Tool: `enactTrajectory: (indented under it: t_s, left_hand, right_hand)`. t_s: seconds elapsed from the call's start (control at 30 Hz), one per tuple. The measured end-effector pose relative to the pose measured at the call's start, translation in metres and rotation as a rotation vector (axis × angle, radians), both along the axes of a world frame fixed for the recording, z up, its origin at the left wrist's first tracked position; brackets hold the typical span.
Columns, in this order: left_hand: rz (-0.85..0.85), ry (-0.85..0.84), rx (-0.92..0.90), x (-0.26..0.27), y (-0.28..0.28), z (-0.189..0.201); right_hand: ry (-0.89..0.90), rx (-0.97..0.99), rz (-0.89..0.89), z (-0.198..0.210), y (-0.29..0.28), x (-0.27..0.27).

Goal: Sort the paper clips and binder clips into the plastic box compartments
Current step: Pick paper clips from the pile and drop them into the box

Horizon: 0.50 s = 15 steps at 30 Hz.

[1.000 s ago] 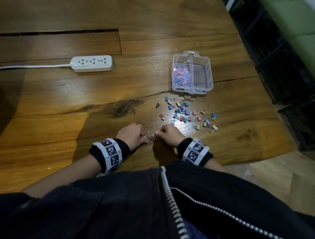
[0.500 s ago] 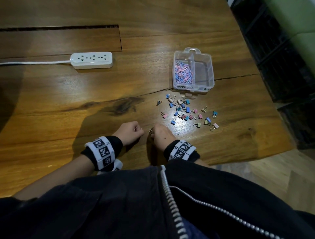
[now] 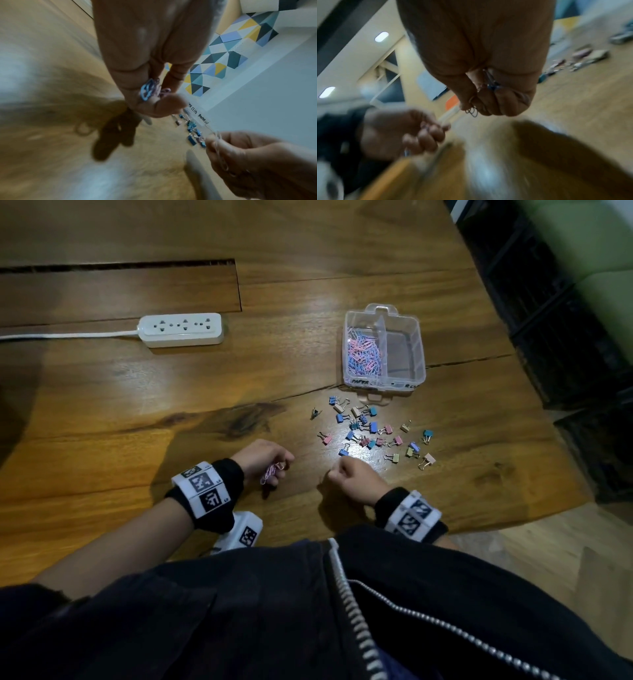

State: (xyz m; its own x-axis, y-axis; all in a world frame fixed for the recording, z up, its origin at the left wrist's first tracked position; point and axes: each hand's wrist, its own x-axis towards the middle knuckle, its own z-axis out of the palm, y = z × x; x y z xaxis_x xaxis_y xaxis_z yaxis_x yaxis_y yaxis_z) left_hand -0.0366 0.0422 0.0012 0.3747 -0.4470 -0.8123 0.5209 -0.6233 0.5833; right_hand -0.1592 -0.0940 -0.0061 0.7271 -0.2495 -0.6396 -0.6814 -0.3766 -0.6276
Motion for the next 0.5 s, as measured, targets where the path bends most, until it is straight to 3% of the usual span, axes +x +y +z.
enactTrajectory:
  t_s: [0.13, 0.3, 0.5]
  left_hand:
    - [0.086, 0.096, -0.112, 0.012, -0.044, 0.018]
    - [0.334, 0.263, -0.339, 0.033, -0.121, 0.044]
    - [0.422, 0.185, -0.368, 0.051, -0.189, 0.067]
  right_hand:
    - [-0.093, 0.209, -0.226, 0.026, -0.047, 0.008]
    - [-0.156, 0.116, -0.311, 0.056, -0.107, 0.046]
    - [-0.157, -0.017, -0.322, 0.061, -0.146, 0.096]
